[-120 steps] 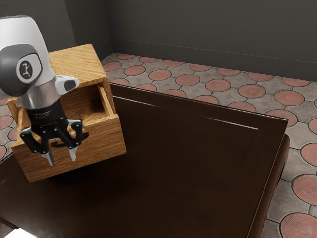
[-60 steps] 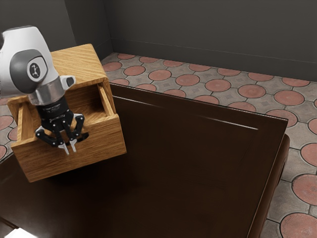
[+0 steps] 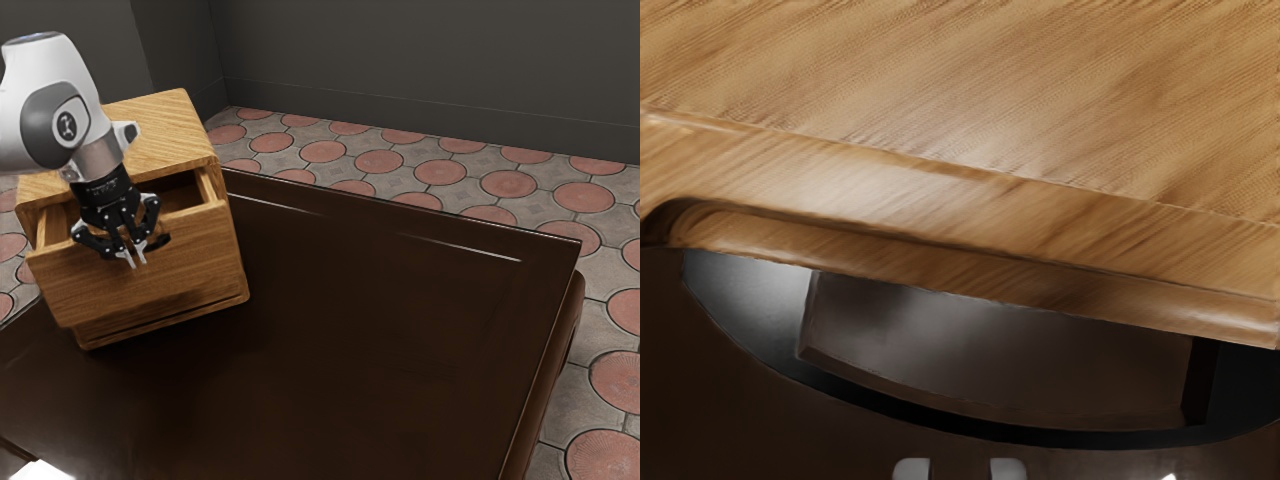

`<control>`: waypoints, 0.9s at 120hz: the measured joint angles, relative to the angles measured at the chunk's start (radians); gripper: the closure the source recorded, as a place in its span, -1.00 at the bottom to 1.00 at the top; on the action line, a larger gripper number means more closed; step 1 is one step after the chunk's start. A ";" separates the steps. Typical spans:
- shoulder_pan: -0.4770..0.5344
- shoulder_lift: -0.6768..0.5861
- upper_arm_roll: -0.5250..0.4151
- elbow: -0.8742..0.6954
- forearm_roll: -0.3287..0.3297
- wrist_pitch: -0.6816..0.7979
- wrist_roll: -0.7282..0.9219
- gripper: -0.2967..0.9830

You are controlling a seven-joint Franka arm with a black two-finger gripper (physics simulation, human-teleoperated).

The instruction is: Push the drawer handle with one arm to close the drawer

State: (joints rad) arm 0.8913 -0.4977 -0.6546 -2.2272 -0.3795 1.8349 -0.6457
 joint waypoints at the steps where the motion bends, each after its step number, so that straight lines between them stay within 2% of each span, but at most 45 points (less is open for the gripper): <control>1: 0.000 0.003 0.000 0.002 0.002 0.002 -0.001 0.57; 20: 0.000 0.044 0.018 0.027 0.038 0.034 -0.021 0.57; 76: 0.001 0.297 0.106 0.205 0.184 0.107 -0.058 0.57; 93: -0.003 0.308 0.096 0.196 0.196 0.128 -0.066 0.56; 101: -0.042 0.255 0.053 0.133 0.170 0.142 -0.071 0.55; 108: -0.175 0.239 0.038 0.114 0.151 0.140 -0.075 0.48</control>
State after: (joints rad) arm 0.7163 -0.2592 -0.6166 -2.1127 -0.2287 1.9744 -0.7211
